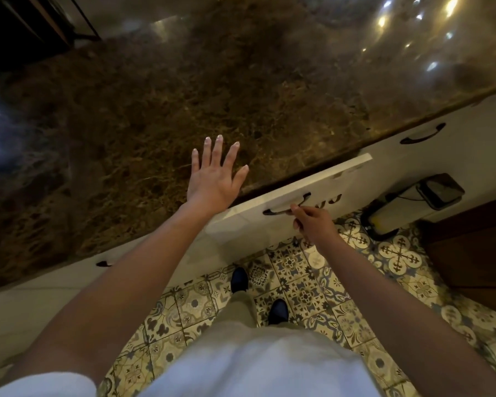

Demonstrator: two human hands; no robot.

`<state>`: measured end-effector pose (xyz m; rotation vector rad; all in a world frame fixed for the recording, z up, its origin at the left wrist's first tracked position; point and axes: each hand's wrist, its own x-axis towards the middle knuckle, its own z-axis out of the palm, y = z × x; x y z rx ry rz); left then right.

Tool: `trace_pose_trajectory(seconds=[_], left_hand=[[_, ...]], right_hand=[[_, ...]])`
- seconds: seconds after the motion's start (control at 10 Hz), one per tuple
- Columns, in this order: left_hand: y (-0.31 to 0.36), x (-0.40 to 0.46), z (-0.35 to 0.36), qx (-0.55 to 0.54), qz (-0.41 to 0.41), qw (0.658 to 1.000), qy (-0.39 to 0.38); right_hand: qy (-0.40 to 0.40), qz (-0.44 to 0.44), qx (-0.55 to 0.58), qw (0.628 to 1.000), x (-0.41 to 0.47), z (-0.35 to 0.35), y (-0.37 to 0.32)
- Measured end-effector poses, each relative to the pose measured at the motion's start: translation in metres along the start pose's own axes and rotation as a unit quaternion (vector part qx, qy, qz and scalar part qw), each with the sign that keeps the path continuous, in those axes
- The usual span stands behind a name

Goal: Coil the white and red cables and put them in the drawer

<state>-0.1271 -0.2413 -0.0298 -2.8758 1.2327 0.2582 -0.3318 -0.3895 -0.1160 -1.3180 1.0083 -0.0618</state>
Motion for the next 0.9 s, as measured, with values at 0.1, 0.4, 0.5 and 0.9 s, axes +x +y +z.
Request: trace_pose_trajectory(seconds=[0.1,0.4,0.5,0.9], left_hand=[[-0.001,0.001,0.003,0.000,0.003,1.000,0.004],[0.000,0.002,0.005,0.008,0.001,1.000,0.005],[-0.001,0.002,0.004,0.010,0.000,1.000,0.003],[-0.001,0.000,0.004,-0.022,0.007,0.999,0.043]], right_hand=[[0.000,-0.003,0.000,1.000,0.014,0.007,-0.006],[0.005,-0.001,-0.003,1.000,0.031,0.014,-0.016],[0.004,-0.002,-0.002,1.000,0.033,0.015,-0.015],[0.060,-0.093,-0.153,0.982,0.025,0.013,-0.008]])
